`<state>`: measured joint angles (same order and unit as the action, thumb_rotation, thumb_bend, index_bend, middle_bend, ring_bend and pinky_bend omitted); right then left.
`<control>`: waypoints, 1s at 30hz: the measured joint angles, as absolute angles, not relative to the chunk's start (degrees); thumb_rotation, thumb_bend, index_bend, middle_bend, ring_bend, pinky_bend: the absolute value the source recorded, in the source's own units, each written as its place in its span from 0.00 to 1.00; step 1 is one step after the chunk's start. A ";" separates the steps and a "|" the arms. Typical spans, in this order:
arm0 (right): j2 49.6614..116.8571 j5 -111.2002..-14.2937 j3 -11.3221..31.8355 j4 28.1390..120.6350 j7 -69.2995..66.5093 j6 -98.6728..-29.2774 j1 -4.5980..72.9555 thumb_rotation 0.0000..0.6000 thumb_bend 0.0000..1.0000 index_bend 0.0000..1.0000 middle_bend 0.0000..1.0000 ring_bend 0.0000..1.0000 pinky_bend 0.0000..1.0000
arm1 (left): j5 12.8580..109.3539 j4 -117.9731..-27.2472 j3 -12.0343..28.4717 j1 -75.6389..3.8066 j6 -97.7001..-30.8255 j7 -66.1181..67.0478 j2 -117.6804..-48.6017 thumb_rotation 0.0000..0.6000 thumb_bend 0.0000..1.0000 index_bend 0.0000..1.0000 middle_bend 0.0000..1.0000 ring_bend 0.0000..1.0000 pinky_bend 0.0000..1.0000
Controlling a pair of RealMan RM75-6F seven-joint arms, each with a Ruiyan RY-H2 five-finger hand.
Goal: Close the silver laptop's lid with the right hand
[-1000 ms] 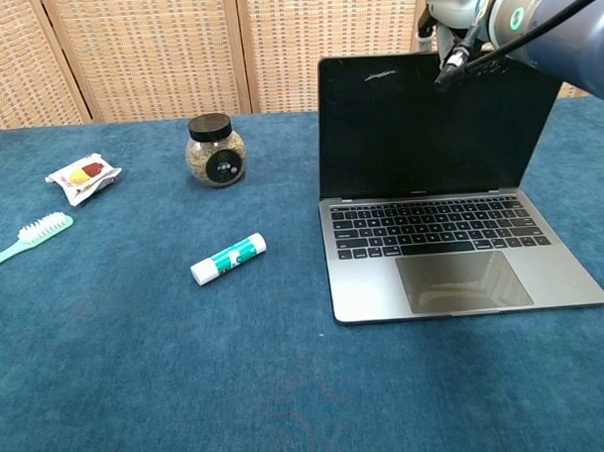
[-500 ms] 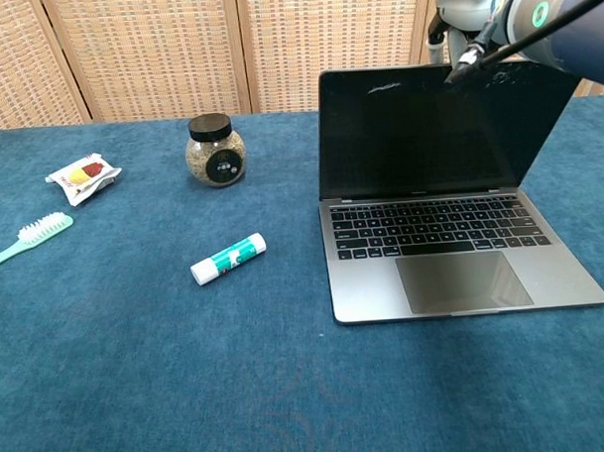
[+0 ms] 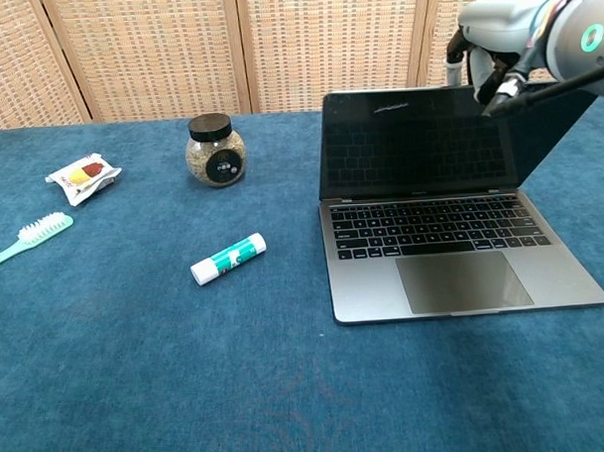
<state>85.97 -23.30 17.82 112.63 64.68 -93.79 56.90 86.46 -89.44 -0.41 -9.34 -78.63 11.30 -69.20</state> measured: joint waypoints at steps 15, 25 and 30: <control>85.86 -29.17 11.49 117.61 61.07 -97.06 50.52 1.00 1.00 0.37 0.36 0.20 0.22 | 87.54 -89.39 -0.55 -9.12 -79.82 11.19 -69.38 1.00 0.11 0.00 0.00 0.00 0.00; 86.47 -31.59 7.99 118.09 57.77 -96.06 46.84 1.00 1.00 0.37 0.36 0.20 0.22 | 87.84 -89.39 -0.53 -9.00 -80.28 10.96 -69.32 1.00 0.11 0.00 0.00 0.00 0.00; 86.82 -33.03 5.99 117.66 55.35 -95.63 44.35 1.00 1.00 0.37 0.36 0.20 0.22 | 88.23 -89.35 -0.69 -8.94 -80.52 10.96 -69.36 1.00 0.11 0.00 0.00 0.00 0.00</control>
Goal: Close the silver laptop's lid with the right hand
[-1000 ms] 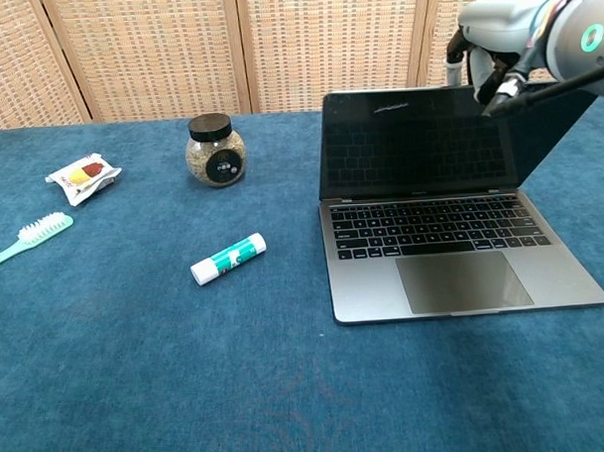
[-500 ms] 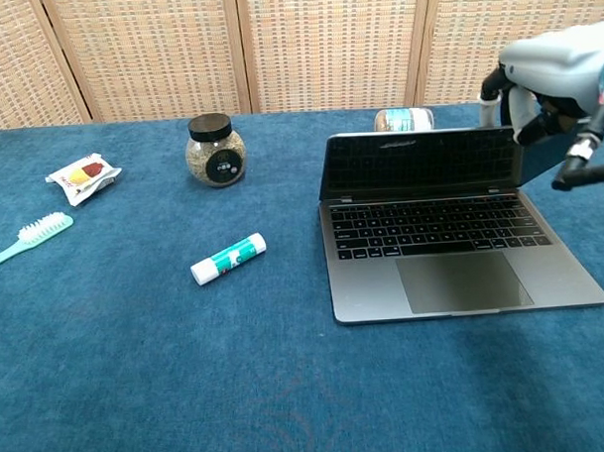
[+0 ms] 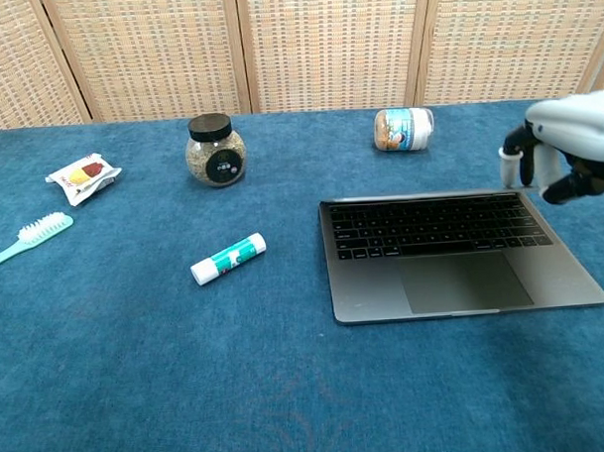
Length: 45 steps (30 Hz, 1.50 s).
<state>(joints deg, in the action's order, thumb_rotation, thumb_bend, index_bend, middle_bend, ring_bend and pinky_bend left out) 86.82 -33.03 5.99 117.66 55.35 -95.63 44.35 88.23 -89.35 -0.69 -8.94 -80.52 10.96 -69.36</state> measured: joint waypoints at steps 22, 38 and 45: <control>87.11 -39.32 0.46 112.55 45.60 -88.76 35.29 1.00 1.00 0.37 0.35 0.20 0.22 | 89.11 -89.72 -1.01 -8.80 -80.92 11.72 -69.48 1.00 0.11 0.00 0.00 0.00 0.00; 89.39 -41.16 0.62 106.41 42.98 -83.00 32.07 1.00 1.00 0.37 0.32 0.19 0.22 | 89.43 -89.85 -0.92 -8.54 -81.63 11.68 -69.39 1.00 0.11 0.00 0.00 0.00 0.00; 87.21 -46.25 1.83 108.32 45.96 -87.40 31.88 1.00 0.65 0.36 0.20 0.06 0.21 | 89.45 -89.80 -0.80 -8.45 -81.91 11.35 -69.35 1.00 0.10 0.00 0.00 0.00 0.00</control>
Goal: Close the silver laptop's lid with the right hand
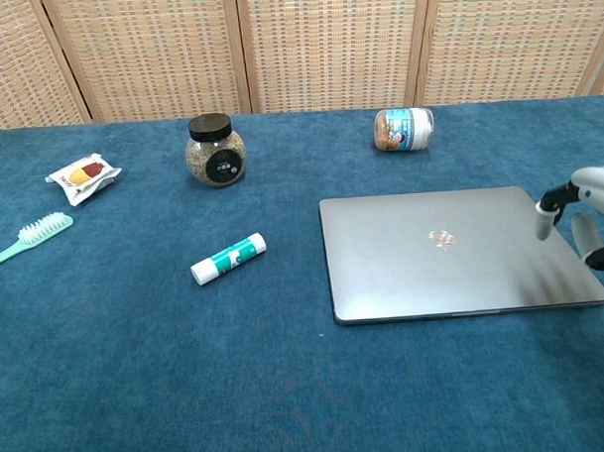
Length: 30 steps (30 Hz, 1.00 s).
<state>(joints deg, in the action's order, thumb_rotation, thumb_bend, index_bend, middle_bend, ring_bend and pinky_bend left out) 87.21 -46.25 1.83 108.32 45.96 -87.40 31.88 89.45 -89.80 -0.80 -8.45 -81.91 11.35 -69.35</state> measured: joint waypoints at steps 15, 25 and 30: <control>79.16 -69.35 -2.92 106.22 36.17 -90.95 28.14 1.00 0.10 0.04 0.00 0.00 0.00 | 88.39 -88.67 -0.05 -8.33 -82.17 10.86 -70.45 1.00 0.00 0.00 0.00 0.00 0.00; 75.04 -80.64 -7.00 94.19 18.25 -94.55 20.25 1.00 0.10 0.02 0.00 0.00 0.00 | 87.52 -88.67 0.17 -8.16 -81.99 10.88 -70.34 1.00 0.00 0.00 0.00 0.00 0.00; 75.04 -82.89 -7.50 88.19 14.42 -95.19 16.64 1.00 0.10 0.02 0.00 0.00 0.00 | 87.31 -88.26 0.26 -8.21 -81.82 11.33 -70.70 1.00 0.00 0.00 0.00 0.00 0.00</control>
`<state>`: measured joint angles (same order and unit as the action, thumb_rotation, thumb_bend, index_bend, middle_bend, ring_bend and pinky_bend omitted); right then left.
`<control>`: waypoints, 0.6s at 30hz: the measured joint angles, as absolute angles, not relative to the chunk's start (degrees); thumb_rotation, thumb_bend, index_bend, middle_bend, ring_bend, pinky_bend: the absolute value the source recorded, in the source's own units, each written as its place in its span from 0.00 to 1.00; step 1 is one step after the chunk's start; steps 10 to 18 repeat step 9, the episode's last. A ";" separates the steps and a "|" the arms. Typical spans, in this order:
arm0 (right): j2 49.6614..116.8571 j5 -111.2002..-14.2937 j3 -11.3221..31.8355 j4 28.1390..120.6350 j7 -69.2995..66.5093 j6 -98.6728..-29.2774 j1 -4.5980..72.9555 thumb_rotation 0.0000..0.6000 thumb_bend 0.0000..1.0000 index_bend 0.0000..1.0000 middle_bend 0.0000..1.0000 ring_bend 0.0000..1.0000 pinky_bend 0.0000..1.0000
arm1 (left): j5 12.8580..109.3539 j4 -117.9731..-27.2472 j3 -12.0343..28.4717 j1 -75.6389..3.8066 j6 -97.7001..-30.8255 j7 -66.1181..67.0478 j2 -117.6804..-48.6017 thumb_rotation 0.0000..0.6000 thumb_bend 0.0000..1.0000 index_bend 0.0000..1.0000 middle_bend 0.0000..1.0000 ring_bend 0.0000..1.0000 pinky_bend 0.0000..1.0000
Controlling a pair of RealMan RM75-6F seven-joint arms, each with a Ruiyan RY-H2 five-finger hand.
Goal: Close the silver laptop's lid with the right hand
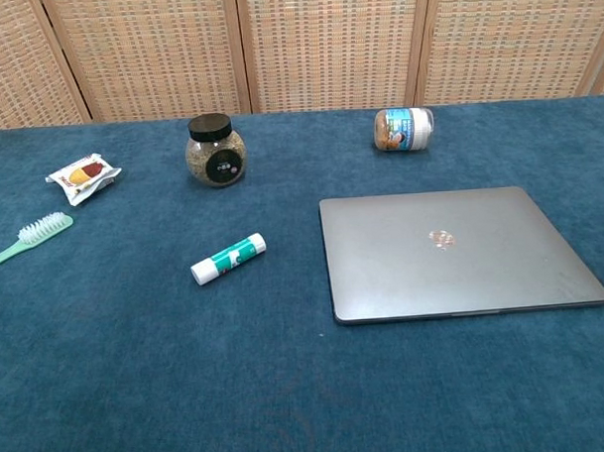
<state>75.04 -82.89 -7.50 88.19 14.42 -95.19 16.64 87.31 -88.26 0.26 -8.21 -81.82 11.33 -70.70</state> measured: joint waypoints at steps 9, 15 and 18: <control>74.84 -86.66 -6.04 85.79 11.48 -95.64 13.52 1.00 0.10 0.02 0.00 0.00 0.00 | 88.05 -87.53 0.24 -8.25 -82.40 11.23 -71.27 1.00 0.00 0.00 0.00 0.00 0.00; 74.84 -86.66 -6.04 85.79 11.48 -95.64 13.52 1.00 0.10 0.02 0.00 0.00 0.00 | 88.05 -87.53 0.24 -8.25 -82.40 11.23 -71.27 1.00 0.00 0.00 0.00 0.00 0.00; 74.84 -86.66 -6.04 85.79 11.48 -95.64 13.52 1.00 0.10 0.02 0.00 0.00 0.00 | 88.05 -87.53 0.24 -8.25 -82.40 11.23 -71.27 1.00 0.00 0.00 0.00 0.00 0.00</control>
